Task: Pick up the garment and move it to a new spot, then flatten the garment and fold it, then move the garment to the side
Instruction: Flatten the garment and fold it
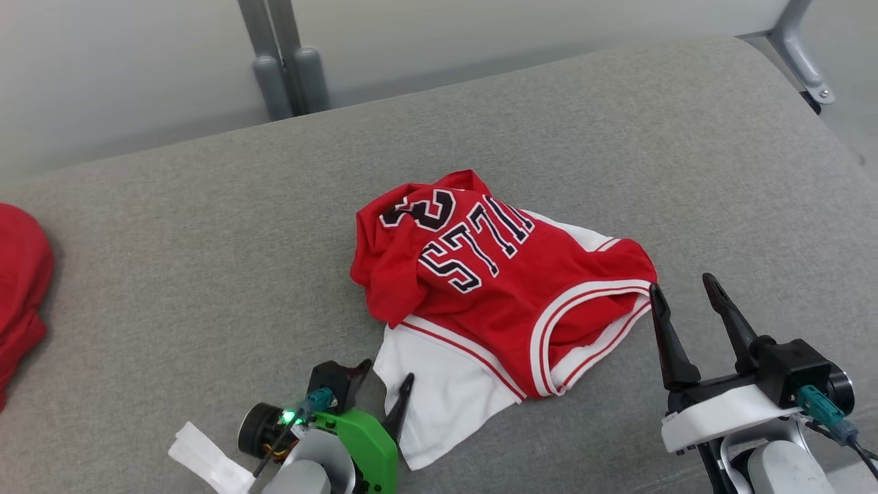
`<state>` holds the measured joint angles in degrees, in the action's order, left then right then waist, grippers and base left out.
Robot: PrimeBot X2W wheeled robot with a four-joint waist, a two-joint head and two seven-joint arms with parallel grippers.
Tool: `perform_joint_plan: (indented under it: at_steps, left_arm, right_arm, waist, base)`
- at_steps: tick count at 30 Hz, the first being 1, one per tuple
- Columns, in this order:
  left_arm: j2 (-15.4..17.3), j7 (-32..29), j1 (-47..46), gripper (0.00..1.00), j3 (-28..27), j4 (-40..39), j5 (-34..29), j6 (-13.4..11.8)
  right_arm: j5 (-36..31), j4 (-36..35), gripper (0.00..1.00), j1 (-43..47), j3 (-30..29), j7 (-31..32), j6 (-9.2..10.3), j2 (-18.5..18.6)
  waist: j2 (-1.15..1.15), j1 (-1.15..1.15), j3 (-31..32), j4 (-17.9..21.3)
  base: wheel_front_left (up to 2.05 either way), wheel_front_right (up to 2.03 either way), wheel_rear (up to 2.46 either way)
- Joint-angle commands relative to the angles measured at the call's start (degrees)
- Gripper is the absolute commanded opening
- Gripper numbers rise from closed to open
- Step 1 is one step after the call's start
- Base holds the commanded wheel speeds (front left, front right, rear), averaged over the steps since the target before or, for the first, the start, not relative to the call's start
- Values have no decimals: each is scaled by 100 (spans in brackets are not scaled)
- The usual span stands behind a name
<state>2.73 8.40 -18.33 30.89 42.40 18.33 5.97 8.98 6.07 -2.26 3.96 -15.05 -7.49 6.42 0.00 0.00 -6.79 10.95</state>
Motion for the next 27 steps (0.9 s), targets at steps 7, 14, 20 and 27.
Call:
perform_joint_plan:
  at_steps: [7,14,20,27]
  left_arm:
    - [29,-316,-37,0,454,-365,1587,147]
    - [30,12,-225,0,666,-2200,3274,156]
    - [31,360,-530,0,144,-3534,3957,17]
    - [28,639,-1160,0,-722,-4454,3943,-782]
  right_arm:
    - [27,20,100,15,-128,-20,0,-54]
    - [26,28,100,46,-141,-20,0,-55]
    - [1,40,100,55,-51,-20,0,11]
    - [16,67,100,22,32,-20,0,47]
  waist:
    - [0,0,-164,380]
    - [0,0,-59,183]
    - [0,0,89,-55]
    - [0,0,189,-260]
  base:
    - [0,0,0]
    - [0,0,0]
    - [0,0,0]
    - [0,0,0]
